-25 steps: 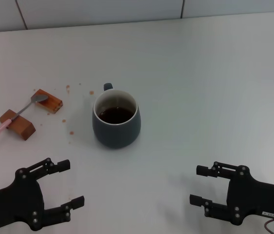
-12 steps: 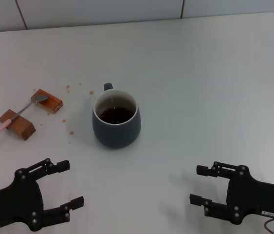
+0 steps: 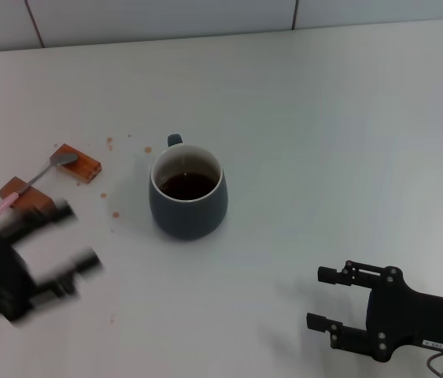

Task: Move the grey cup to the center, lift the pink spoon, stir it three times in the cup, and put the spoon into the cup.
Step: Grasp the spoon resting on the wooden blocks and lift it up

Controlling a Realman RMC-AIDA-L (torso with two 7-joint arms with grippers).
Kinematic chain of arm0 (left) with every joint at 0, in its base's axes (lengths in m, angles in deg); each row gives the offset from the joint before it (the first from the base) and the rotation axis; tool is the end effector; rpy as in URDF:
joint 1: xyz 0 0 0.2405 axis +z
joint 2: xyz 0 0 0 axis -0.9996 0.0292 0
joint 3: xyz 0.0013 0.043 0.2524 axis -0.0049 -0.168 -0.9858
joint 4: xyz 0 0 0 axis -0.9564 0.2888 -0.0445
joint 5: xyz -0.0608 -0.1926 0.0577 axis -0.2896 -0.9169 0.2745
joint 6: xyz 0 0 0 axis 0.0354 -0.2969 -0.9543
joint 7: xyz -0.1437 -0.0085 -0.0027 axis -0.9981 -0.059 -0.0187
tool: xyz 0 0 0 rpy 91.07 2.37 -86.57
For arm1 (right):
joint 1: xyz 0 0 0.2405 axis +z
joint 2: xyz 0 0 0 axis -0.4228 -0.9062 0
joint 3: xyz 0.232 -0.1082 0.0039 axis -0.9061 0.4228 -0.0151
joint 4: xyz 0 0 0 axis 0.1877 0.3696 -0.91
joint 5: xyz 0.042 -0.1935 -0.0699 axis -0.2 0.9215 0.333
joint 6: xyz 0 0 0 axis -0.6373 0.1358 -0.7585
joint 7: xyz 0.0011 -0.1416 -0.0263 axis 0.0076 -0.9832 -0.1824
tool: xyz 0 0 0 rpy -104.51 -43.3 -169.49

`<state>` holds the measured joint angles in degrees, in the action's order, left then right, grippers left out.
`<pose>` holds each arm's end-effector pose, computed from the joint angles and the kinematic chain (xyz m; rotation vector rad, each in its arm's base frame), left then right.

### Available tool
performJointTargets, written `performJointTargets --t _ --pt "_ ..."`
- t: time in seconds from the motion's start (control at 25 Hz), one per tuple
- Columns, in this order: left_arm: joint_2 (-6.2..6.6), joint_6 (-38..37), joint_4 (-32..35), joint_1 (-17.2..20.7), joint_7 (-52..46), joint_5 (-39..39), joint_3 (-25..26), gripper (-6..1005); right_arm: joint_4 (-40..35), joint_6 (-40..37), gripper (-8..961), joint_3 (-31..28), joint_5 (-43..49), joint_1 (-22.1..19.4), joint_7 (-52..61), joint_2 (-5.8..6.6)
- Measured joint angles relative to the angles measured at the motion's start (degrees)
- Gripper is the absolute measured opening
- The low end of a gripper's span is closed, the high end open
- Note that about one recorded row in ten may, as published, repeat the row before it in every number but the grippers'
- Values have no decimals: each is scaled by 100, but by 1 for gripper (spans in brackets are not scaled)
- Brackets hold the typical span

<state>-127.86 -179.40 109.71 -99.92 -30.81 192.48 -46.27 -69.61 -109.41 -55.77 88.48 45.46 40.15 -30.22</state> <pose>-0.3196 0.1988 0.0112 -2.4968 -0.4317 -1.0967 0.3255 0.2075 -0.0561 -2.7003 0.3680 0.8016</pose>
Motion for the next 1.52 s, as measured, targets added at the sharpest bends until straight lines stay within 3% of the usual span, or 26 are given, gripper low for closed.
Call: performJointTargets --t 0.08,0.2,0.32,0.52,0.72,0.88,1.16,1.24,1.52 --pt "17 -300 -98 -21 -963 -428 756 829 0 8 676 0 0 2 0 0" --pt "64 -220 -83 -65 -2665 -791 1505 829 1 11 677 0 0 3 0 0" --pt "234 86 -171 -111 -4528 -841 2136 828 1 11 677 -1 0 12 0 0" --pt "421 452 -190 36 -6072 -819 2558 828 1 -20 678 0 -1 51 16 12" --pt "701 1367 -216 225 -7522 -269 2436 828 1 -27 678 -1 -1 120 22 17" --pt "830 1684 -237 249 -8044 373 2407 828 1 -55 678 0 -1 176 21 17" --pt "801 1721 -276 217 -8271 662 2400 828 10 -93 678 0 -1 216 7 12" --pt "770 1913 -603 81 -8371 1050 2401 828 10 -93 678 0 -1 220 7 11" --pt "771 2083 -704 57 -8435 1099 2404 828 10 -103 678 0 -1 223 5 17"
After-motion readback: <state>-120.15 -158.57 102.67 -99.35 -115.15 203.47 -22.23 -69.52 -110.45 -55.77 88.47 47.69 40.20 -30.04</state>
